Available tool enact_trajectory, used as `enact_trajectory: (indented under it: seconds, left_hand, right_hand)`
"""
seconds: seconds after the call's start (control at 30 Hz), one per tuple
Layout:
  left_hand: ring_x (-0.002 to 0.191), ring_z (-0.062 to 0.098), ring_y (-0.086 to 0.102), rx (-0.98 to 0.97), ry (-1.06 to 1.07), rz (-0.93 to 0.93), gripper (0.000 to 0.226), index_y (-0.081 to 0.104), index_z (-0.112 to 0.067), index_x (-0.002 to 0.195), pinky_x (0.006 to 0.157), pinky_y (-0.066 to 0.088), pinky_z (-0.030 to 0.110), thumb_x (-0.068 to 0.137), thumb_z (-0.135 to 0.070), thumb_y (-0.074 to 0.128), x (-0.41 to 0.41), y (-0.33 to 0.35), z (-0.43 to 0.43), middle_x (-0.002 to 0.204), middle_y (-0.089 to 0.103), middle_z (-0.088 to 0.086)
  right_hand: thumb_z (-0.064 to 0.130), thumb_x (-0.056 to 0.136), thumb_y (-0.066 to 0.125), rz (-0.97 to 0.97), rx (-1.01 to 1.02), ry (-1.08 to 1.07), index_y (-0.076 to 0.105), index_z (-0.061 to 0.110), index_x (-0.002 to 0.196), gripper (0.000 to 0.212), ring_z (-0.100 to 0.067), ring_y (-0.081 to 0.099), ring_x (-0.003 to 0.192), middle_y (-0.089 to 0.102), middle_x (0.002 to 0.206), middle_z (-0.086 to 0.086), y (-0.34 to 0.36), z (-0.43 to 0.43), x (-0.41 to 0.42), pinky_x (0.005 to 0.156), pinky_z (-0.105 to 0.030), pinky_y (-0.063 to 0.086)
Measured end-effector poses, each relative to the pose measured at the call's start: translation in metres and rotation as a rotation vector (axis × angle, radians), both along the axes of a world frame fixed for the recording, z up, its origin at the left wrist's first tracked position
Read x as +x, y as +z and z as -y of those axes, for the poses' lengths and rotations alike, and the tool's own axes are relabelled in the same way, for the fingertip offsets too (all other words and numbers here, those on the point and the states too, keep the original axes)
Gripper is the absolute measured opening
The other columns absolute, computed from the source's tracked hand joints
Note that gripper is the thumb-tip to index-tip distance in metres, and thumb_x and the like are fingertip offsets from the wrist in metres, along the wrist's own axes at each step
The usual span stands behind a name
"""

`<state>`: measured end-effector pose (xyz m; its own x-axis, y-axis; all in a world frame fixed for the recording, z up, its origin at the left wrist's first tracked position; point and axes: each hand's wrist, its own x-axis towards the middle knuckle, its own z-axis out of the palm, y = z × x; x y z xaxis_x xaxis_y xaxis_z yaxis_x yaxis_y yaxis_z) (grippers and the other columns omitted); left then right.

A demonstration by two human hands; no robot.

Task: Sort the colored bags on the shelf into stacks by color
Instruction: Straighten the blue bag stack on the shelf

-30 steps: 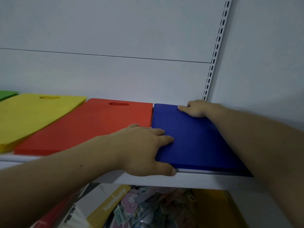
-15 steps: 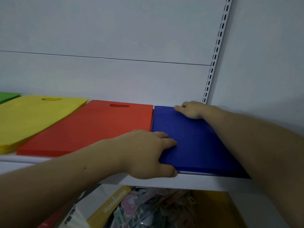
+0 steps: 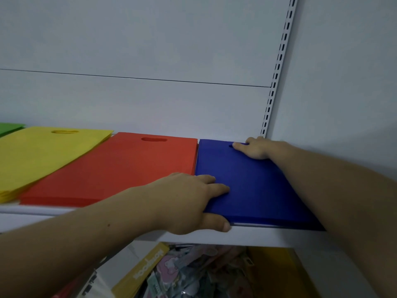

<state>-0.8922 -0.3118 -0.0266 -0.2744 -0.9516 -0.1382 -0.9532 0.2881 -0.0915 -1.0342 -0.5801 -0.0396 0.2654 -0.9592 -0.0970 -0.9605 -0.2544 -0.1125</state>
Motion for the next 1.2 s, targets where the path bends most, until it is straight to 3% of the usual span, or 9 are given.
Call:
enact_trajectory:
  seconds: [0.23,0.47,0.63,0.8,1.03,1.2]
  left_hand:
    - [0.141,0.018,0.023,-0.006,0.008,-0.011,0.074,0.009,-0.034,0.149,0.113,0.021,0.034,0.086,-0.068,0.03,-0.003,0.0,-0.001,0.158,0.009,-0.005]
    - [0.145,0.014,0.013,0.087,0.097,-0.102,0.096,0.011,-0.039,0.148,0.116,0.015,0.037,0.063,-0.082,0.022,-0.004,0.01,-0.003,0.158,0.003,-0.012]
    - [0.141,0.013,0.022,0.023,0.152,-0.218,0.075,0.023,-0.034,0.148,0.112,0.018,0.029,0.083,-0.07,0.035,0.008,0.016,0.022,0.156,0.016,-0.011]
    - [0.137,0.02,0.033,-0.059,0.163,-0.156,0.074,0.027,-0.023,0.147,0.11,0.026,0.031,0.087,-0.063,0.042,0.041,0.016,0.076,0.152,0.03,0.001]
    - [0.133,0.024,0.038,-0.067,0.16,-0.22,0.071,0.029,-0.015,0.146,0.109,0.031,0.034,0.09,-0.056,0.046,0.065,0.015,0.141,0.149,0.036,0.007]
    - [0.134,0.025,0.037,-0.035,0.154,-0.203,0.073,0.028,-0.015,0.146,0.11,0.03,0.036,0.09,-0.058,0.044,0.064,0.011,0.172,0.15,0.034,0.007]
  right_hand:
    - [0.084,0.079,0.019,-0.031,-0.029,0.0,0.03,0.019,0.148,0.095,-0.03,0.036,0.133,0.025,0.151,-0.009,-0.001,-0.003,-0.002,0.106,-0.045,0.034]
    - [0.082,0.081,0.018,-0.02,-0.077,0.036,0.026,0.025,0.149,0.089,-0.03,0.032,0.137,0.027,0.153,-0.006,0.003,-0.01,-0.002,0.11,-0.049,0.029]
    - [0.079,0.084,0.021,-0.004,-0.074,0.068,0.027,0.022,0.149,0.086,-0.029,0.03,0.139,0.027,0.154,-0.009,0.011,-0.02,-0.003,0.111,-0.045,0.028]
    - [0.076,0.086,0.025,-0.019,-0.071,0.063,0.03,0.018,0.148,0.085,-0.027,0.031,0.139,0.029,0.154,-0.008,0.025,-0.042,-0.007,0.111,-0.041,0.03]
    - [0.071,0.088,0.032,0.034,-0.055,-0.005,0.034,0.022,0.145,0.074,-0.025,0.04,0.132,0.036,0.149,-0.005,0.026,-0.086,-0.017,0.108,-0.04,0.034]
    - [0.07,0.088,0.035,0.053,0.022,-0.088,0.024,0.027,0.151,0.077,-0.022,0.025,0.143,0.02,0.158,0.0,0.019,-0.132,-0.024,0.115,-0.039,0.021]
